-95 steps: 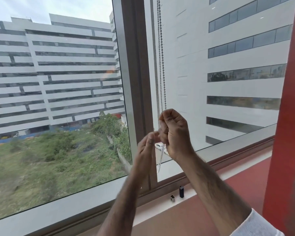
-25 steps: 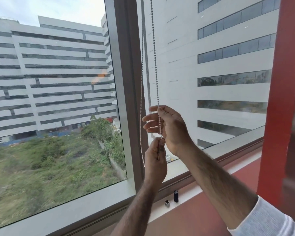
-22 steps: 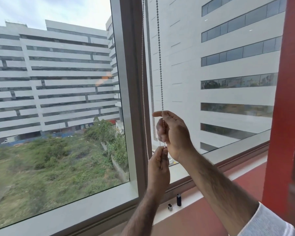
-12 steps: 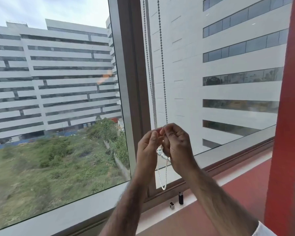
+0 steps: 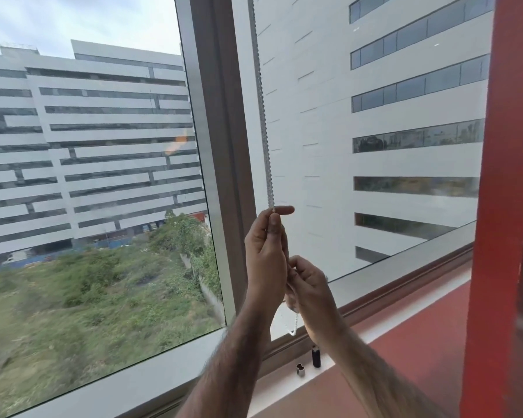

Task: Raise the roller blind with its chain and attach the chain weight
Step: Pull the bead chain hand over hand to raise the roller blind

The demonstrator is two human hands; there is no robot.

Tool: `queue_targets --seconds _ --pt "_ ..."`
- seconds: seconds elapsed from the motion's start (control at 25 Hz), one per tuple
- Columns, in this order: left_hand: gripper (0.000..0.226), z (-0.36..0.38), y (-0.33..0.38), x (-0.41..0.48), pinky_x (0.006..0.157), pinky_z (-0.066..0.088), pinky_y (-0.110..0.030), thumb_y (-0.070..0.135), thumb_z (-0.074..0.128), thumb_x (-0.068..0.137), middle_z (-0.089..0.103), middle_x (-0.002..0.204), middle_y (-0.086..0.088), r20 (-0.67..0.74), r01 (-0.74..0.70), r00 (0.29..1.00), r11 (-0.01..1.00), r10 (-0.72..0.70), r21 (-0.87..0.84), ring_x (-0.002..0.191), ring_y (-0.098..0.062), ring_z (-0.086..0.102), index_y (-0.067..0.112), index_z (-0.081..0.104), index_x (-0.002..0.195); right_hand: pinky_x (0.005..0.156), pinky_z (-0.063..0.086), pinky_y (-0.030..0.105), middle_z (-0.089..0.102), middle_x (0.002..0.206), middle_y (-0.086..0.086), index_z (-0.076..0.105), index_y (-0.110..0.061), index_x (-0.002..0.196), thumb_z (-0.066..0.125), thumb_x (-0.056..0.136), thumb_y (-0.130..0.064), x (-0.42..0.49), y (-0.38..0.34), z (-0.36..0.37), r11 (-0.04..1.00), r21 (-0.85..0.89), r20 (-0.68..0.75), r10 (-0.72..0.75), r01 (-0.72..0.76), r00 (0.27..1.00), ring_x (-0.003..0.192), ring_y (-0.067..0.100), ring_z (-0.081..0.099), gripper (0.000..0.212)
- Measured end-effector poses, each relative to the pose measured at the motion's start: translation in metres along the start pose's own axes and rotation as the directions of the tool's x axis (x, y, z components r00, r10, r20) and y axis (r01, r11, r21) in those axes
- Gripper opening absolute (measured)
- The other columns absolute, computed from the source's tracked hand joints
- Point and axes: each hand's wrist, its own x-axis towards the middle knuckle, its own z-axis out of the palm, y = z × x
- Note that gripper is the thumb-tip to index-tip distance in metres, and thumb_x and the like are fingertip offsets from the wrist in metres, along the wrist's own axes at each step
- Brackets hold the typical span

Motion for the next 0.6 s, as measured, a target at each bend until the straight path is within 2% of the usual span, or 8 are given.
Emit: queue_targets --seconds 0.08,0.16,0.24,0.28,0.36,0.44,0.52,0.6 --pt "0.027 -0.007 -0.005 0.001 0.047 0.017 -0.034 0.019 0.046 0.110 0.027 0.059 -0.002 -0.010 -0.075 0.997 0.996 0.075 0.044 0.052 -0.016 0.021 0.014 0.071 0.102 0.057 0.043 0.033 0.058 0.066 0.008 0.063 0.004 0.098 0.058 0.103 -0.023 0.007 -0.006 -0.009 0.996 -0.092 -0.001 -0.003 0.003 1.000 0.055 0.020 0.049 0.027" --pt "0.025 -0.015 -0.012 0.000 0.048 0.020 -0.029 0.024 0.046 0.109 0.033 0.058 0.004 -0.004 -0.100 0.995 0.992 0.101 0.073 0.051 -0.013 0.025 0.016 0.069 0.099 0.076 0.055 0.042 0.072 0.084 0.011 0.068 -0.002 0.101 0.054 0.103 -0.017 0.020 -0.024 -0.013 0.988 -0.156 -0.078 -0.030 0.017 0.996 0.074 0.029 0.065 0.021" --pt "0.025 -0.022 -0.024 -0.014 0.048 0.025 -0.023 0.035 0.050 0.106 0.041 0.057 0.014 0.012 -0.060 0.998 0.996 0.059 0.067 0.048 -0.004 0.029 0.023 0.067 0.094 0.086 0.058 0.044 0.076 0.098 0.016 0.070 -0.001 0.104 0.050 0.105 -0.014 0.037 -0.049 -0.007 0.989 -0.145 -0.148 -0.060 0.038 0.987 0.085 0.025 0.072 0.023" --pt "0.024 -0.025 -0.031 -0.023 0.048 0.026 -0.023 0.039 0.051 0.105 0.044 0.056 0.015 0.024 -0.036 0.999 0.996 0.034 0.078 0.048 -0.002 0.030 0.028 0.066 0.091 0.085 0.058 0.043 0.076 0.100 0.017 0.069 0.001 0.107 0.048 0.105 -0.014 0.044 -0.061 -0.001 0.993 -0.105 -0.142 -0.061 0.046 0.988 0.086 0.024 0.074 0.025" --pt "0.028 -0.029 -0.043 -0.041 0.047 0.026 -0.023 0.033 0.048 0.106 0.048 0.056 0.016 0.036 0.003 0.999 0.993 -0.007 0.118 0.048 -0.001 0.030 0.037 0.066 0.086 0.078 0.056 0.040 0.078 0.098 0.015 0.067 0.001 0.111 0.045 0.107 -0.017 0.048 -0.078 0.016 1.000 -0.016 -0.060 -0.016 0.015 0.998 0.084 0.025 0.073 0.029" --pt "0.033 -0.034 -0.050 -0.049 0.048 0.026 -0.023 0.024 0.046 0.106 0.047 0.060 0.019 0.034 0.035 0.999 0.990 -0.040 0.140 0.052 -0.002 0.030 0.037 0.064 0.081 0.064 0.053 0.034 0.074 0.083 0.012 0.066 -0.001 0.109 0.043 0.108 -0.018 0.045 -0.082 0.034 0.999 0.042 0.001 0.023 -0.023 1.000 0.070 0.025 0.068 0.028" --pt "0.030 -0.036 -0.054 -0.048 0.051 0.028 -0.024 0.021 0.047 0.105 0.046 0.065 0.017 0.059 0.062 0.996 0.988 -0.071 0.142 0.056 -0.005 0.031 0.023 0.061 0.079 0.046 0.036 0.025 0.056 0.060 0.003 0.065 -0.003 0.100 0.044 0.108 -0.015 0.048 -0.075 0.042 0.996 0.090 -0.047 -0.007 0.011 0.999 0.046 0.015 0.046 0.026" --pt "0.027 -0.037 -0.052 -0.050 0.049 0.031 -0.019 0.017 0.050 0.106 0.047 0.063 0.014 0.066 0.106 0.991 0.990 -0.112 0.092 0.054 -0.003 0.035 0.013 0.060 0.081 0.041 0.019 0.020 0.037 0.050 -0.005 0.062 -0.005 0.089 0.045 0.108 -0.013 0.049 -0.072 0.044 0.990 0.112 -0.074 -0.082 0.090 0.994 0.039 0.008 0.024 0.027"
